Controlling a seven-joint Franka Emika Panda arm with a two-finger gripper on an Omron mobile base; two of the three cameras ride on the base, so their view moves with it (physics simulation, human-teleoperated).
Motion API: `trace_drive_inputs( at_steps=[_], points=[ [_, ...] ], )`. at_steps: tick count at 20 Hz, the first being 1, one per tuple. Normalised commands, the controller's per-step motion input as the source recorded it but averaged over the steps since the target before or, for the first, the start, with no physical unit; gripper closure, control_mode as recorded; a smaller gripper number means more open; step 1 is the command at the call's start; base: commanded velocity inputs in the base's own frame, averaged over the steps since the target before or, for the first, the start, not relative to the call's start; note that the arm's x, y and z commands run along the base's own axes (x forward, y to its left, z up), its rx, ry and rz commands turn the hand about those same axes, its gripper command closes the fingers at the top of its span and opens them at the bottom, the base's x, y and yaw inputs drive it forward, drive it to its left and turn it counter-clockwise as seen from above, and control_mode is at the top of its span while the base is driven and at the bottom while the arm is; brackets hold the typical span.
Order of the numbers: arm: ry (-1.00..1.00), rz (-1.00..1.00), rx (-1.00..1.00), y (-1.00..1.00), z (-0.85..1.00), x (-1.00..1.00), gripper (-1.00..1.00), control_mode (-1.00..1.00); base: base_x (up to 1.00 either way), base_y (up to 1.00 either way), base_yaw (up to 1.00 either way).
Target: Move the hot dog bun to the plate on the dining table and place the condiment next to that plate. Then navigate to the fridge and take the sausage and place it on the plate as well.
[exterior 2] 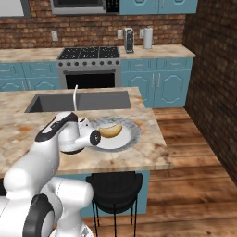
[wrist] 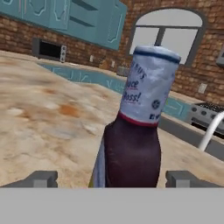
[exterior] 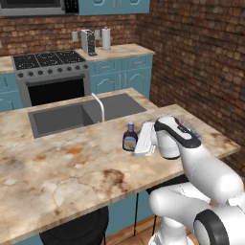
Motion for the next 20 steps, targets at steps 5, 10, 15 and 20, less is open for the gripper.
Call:
trace_drive_inputs(
  at_steps=[5,10,15,20],
  points=[
    [-0.04,-0.03,-0.03,0.0,0.35,-0.1,-1.0,-1.0,0.0,0.0,0.0],
    [-0.12,-0.05,-0.05,-0.01,0.46,-0.17,-1.0,-1.0,0.0,0.0,0.0],
    [-0.18,-0.08,-0.03,-0.05,0.59,-0.27,-1.0,-1.0,0.0,0.0,0.0],
    [-0.19,-0.08,-0.04,-0.05,0.66,-0.29,-1.0,-1.0,0.0,0.0,0.0]
  ],
)
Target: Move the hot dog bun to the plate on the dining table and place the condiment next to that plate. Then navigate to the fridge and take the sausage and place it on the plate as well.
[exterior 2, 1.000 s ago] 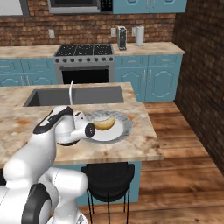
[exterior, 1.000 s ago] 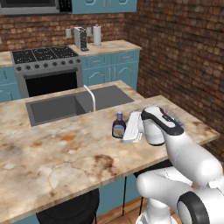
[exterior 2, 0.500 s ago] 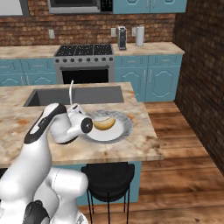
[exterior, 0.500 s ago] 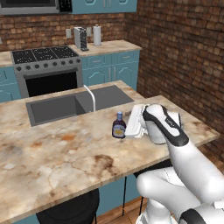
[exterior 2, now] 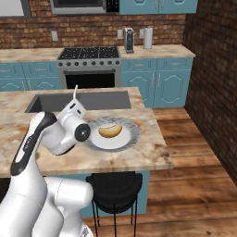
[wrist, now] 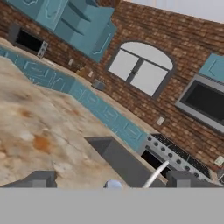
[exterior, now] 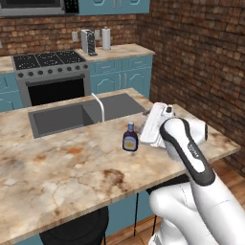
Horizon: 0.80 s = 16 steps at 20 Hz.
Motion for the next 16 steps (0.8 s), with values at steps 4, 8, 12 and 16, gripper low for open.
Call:
trace_drive_inputs(
  at_steps=[4,8,12,16],
  points=[
    [-0.11,-0.06,-0.01,0.0,0.68,-0.39,-1.0,-1.0,0.0,0.0,0.0],
    [-0.02,-0.05,-0.01,0.0,0.74,-0.42,-1.0,-1.0,0.0,0.0,0.0],
    [0.08,-0.06,0.01,-0.09,0.93,-0.39,-1.0,-1.0,0.0,0.0,0.0],
    [0.27,-0.06,0.04,-0.1,0.99,-0.29,-1.0,-1.0,0.0,0.0,0.0]
  ],
)
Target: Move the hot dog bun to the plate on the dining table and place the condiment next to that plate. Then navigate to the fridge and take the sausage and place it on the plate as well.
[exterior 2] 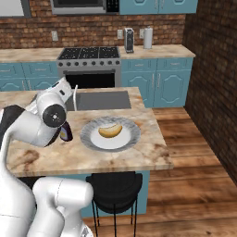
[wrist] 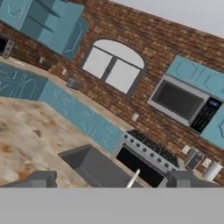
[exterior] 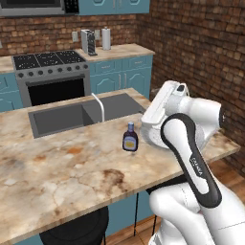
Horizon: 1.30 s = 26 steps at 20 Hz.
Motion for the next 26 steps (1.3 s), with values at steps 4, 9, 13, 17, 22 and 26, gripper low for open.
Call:
trace_drive_inputs(
  at_steps=[4,9,13,17,22,26],
  points=[
    [0.36,-0.09,0.02,-0.1,0.75,-0.21,-1.0,-1.0,0.0,0.0,0.0],
    [0.28,-0.19,0.09,-0.06,0.26,-0.49,-1.0,-1.0,0.0,0.0,0.0],
    [0.13,-0.26,0.15,-0.01,-0.02,-0.82,-1.0,-1.0,0.0,0.0,0.0],
    [0.02,-0.28,0.1,-0.07,-0.06,-0.96,-1.0,-1.0,0.0,0.0,0.0],
    [-0.01,-0.28,0.06,-0.24,-0.08,-0.92,-1.0,-1.0,0.0,0.0,0.0],
    [0.0,-0.21,0.04,-0.57,-0.16,-0.75,-1.0,-1.0,0.0,0.0,0.0]
  ],
)
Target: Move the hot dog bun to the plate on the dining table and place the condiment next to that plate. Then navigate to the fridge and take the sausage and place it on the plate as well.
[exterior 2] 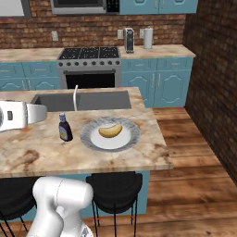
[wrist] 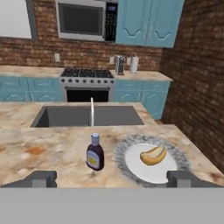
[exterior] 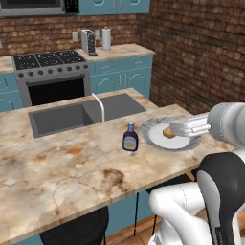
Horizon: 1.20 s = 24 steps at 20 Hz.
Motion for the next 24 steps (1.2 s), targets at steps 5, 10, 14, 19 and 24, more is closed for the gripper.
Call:
trace_drive_inputs(
  at_steps=[5,10,14,19,24],
  points=[
    [0.0,-0.15,0.06,-0.39,-0.08,-0.37,-1.0,-1.0,0.0,0.0,0.0],
    [0.0,0.0,0.0,0.0,0.0,0.0,-1.0,-1.0,0.0,0.0,0.0],
    [-0.01,0.0,0.0,0.0,-0.1,-0.05,-1.0,1.0,-0.14,0.0,0.02],
    [0.0,0.0,0.0,0.0,0.0,0.0,-1.0,1.0,-0.66,0.33,0.44],
    [0.0,0.0,0.0,0.0,0.0,0.0,-1.0,1.0,-0.26,0.57,0.69]
  ],
)
